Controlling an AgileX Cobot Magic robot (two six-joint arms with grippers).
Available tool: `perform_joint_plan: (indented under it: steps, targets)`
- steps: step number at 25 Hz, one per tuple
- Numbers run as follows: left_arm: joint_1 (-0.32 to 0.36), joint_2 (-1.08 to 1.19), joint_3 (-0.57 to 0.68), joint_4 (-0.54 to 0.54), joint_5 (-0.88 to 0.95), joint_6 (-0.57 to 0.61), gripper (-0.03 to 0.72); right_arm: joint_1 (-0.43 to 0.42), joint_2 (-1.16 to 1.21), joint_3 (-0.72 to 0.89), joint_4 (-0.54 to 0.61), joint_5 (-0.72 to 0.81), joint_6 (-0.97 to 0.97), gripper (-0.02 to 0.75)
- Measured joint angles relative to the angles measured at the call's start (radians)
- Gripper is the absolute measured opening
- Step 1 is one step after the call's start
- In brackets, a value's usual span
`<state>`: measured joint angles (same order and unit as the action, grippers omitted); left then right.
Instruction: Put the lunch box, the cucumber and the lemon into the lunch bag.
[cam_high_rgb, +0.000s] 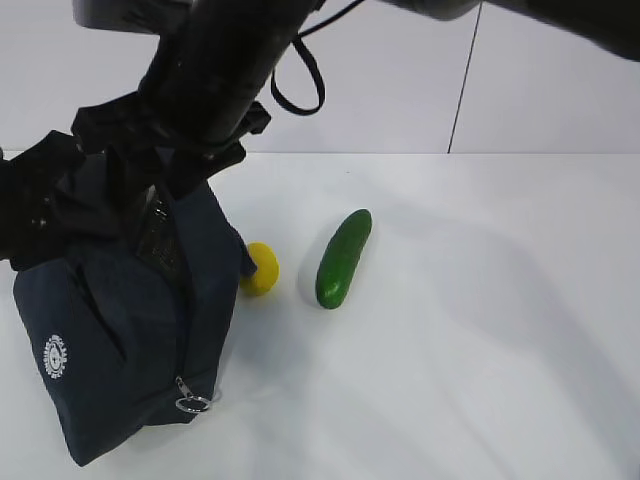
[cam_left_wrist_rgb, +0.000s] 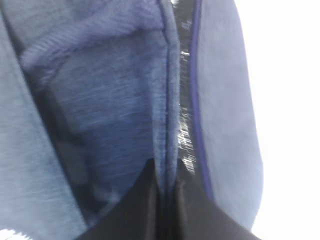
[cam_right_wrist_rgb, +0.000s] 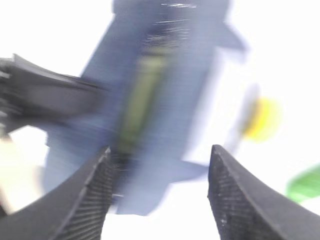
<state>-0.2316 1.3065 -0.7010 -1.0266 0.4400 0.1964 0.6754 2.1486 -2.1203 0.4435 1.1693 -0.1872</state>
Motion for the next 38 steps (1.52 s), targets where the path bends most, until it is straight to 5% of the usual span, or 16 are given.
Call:
perform_joint_plan:
  steps: [11,30,38]
  targets:
    - [0.152,0.000,0.000,0.110,0.121,0.001,0.005,-0.042,-0.065,-0.065,-0.220,0.075,0.102,0.474]
    - [0.161,0.000,0.000,0.179,0.095,0.041,0.005,-0.209,-0.065,0.109,-0.444,0.078,0.449,0.475]
    - [0.161,0.000,0.000,0.175,0.093,0.053,0.005,-0.218,0.002,0.113,-0.507,0.074,0.693,0.475]
